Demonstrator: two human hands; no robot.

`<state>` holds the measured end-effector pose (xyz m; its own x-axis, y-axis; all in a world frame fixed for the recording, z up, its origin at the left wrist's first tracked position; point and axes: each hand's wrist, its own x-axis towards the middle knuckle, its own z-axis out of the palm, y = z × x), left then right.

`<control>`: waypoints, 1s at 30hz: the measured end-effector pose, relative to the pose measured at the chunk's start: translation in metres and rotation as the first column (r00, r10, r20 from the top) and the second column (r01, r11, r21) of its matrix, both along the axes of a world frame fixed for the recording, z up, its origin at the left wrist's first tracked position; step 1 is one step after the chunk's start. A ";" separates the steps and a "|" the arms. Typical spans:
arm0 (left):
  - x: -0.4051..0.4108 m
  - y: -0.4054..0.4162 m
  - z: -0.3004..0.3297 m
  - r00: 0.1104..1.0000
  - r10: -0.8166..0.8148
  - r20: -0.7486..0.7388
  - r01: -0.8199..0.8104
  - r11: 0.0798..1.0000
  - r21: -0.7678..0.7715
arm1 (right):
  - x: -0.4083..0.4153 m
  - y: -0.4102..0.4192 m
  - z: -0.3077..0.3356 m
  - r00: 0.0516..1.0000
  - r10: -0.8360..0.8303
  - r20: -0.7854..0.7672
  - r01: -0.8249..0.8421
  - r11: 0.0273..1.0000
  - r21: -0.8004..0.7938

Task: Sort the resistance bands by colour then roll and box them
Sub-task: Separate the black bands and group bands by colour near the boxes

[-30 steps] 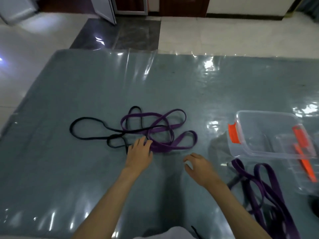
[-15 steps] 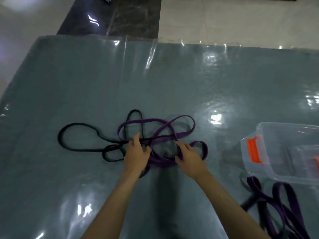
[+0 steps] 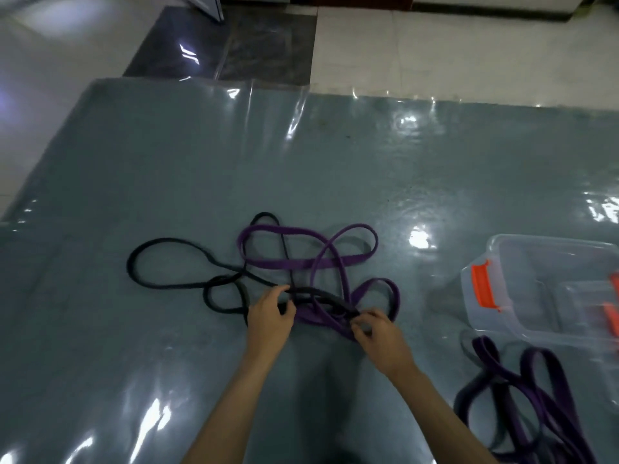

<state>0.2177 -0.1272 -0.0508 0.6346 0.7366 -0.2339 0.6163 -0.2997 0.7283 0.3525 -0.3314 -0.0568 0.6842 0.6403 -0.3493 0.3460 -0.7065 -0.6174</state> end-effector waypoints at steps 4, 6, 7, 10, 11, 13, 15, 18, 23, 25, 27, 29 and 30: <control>-0.025 -0.015 0.000 0.983 -0.157 -0.098 0.167 0.980 0.105 | -0.021 -0.023 0.003 0.992 0.126 -0.021 -0.127 0.987 -0.095; -0.035 -0.021 0.004 0.979 -0.160 -0.126 0.178 0.973 0.149 | -0.032 -0.031 0.008 0.987 0.159 -0.012 -0.160 0.982 -0.104; -0.040 -0.024 0.006 0.978 -0.160 -0.137 0.182 0.968 0.174 | -0.037 -0.035 0.009 0.987 0.161 -0.005 -0.160 0.982 -0.099; -0.053 -0.032 0.011 0.979 -0.156 -0.129 0.184 0.953 0.240 | -0.052 -0.050 0.016 0.993 0.117 -0.032 -0.119 0.990 -0.074; -0.058 -0.035 0.013 0.981 -0.150 -0.123 0.178 0.950 0.255 | -0.056 -0.055 0.020 0.993 0.108 -0.055 -0.112 0.991 -0.067; -0.067 -0.038 0.015 0.985 -0.133 -0.112 0.158 0.955 0.252 | -0.060 -0.066 0.025 0.990 0.113 -0.081 -0.118 0.991 -0.062; -0.076 -0.039 0.015 0.992 -0.106 -0.062 0.117 0.969 0.218 | -0.059 -0.076 0.028 0.985 0.170 -0.014 -0.171 0.979 -0.112; -0.089 -0.035 0.014 0.999 -0.033 0.028 0.029 0.991 0.134 | -0.052 -0.090 0.028 0.974 0.203 0.101 -0.186 0.970 -0.158; -0.104 -0.023 0.020 0.994 0.084 0.076 -0.091 0.992 0.092 | -0.036 -0.112 0.031 0.975 0.110 0.194 -0.066 0.974 -0.217; -0.106 -0.022 0.021 0.993 0.058 0.099 -0.067 0.995 0.080 | -0.031 -0.114 0.030 0.982 0.143 0.123 -0.107 0.960 -0.260; -0.105 -0.023 0.022 0.996 -0.012 0.089 0.007 0.998 0.060 | -0.029 -0.111 0.028 0.981 0.180 0.066 -0.155 0.946 -0.285; -0.101 -0.025 0.021 0.995 -0.081 0.055 0.079 0.996 0.040 | -0.030 -0.104 0.026 0.979 0.197 0.057 -0.174 0.946 -0.272; -0.099 -0.026 0.021 0.994 -0.105 0.029 0.104 0.994 0.034 | -0.032 -0.100 0.025 0.977 0.204 0.069 -0.179 0.948 -0.264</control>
